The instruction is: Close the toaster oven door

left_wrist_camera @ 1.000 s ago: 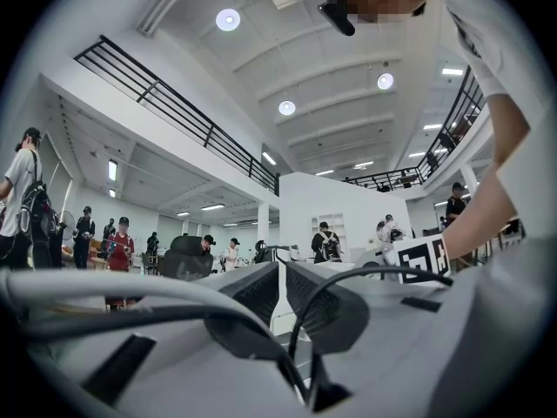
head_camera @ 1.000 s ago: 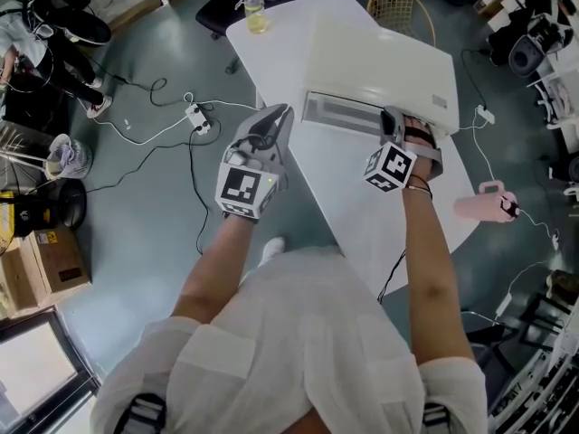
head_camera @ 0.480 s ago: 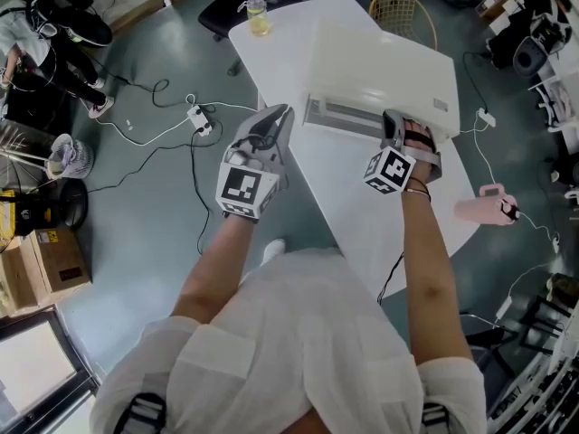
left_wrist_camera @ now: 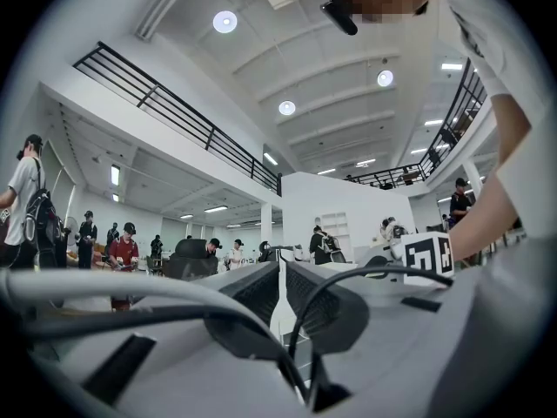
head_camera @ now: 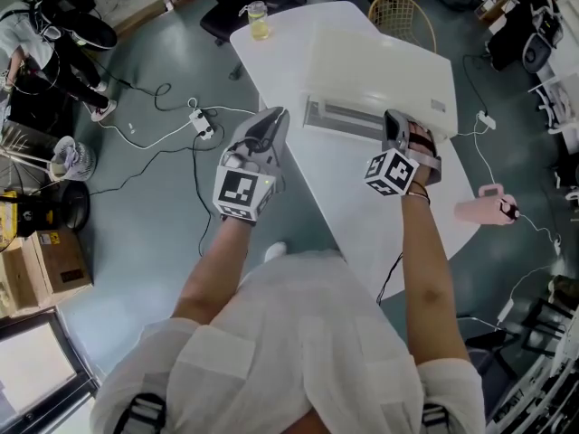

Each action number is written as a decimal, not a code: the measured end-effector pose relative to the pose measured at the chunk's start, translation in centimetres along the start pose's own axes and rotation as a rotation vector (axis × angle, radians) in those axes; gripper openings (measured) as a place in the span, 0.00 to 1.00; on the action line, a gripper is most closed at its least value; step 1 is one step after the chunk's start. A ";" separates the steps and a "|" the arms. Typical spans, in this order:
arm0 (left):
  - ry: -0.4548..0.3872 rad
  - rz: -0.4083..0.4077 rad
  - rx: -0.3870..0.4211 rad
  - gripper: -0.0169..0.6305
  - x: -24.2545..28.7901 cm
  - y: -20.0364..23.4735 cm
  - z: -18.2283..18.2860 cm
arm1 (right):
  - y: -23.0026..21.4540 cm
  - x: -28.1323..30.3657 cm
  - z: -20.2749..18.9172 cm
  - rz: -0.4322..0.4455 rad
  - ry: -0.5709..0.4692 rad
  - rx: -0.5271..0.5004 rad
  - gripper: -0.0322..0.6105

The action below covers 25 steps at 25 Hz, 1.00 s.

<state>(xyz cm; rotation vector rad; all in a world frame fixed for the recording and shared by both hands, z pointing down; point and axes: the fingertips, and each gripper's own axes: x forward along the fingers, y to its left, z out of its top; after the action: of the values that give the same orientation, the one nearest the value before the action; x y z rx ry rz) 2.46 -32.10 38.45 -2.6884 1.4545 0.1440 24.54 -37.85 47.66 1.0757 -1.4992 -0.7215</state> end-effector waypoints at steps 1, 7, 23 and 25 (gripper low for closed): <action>0.000 0.003 0.001 0.06 0.0 0.0 0.2 | -0.5 -0.4 -0.2 -0.007 -0.006 0.062 0.06; 0.018 0.018 0.012 0.06 -0.8 0.1 0.5 | -1.2 -4.0 -0.9 0.028 -0.132 0.480 0.06; -0.006 0.035 0.010 0.06 -5.0 -2.9 6.5 | -4.8 -18.1 -3.3 -0.003 -0.527 1.225 0.06; -0.005 0.039 0.011 0.06 -5.4 -3.4 6.9 | -4.8 -19.6 -3.7 -0.002 -0.547 1.249 0.06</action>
<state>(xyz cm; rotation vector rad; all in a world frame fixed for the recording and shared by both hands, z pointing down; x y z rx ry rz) 2.05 -25.02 32.35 -2.6499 1.5029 0.1444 28.99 -21.57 36.06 1.8579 -2.5247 0.0420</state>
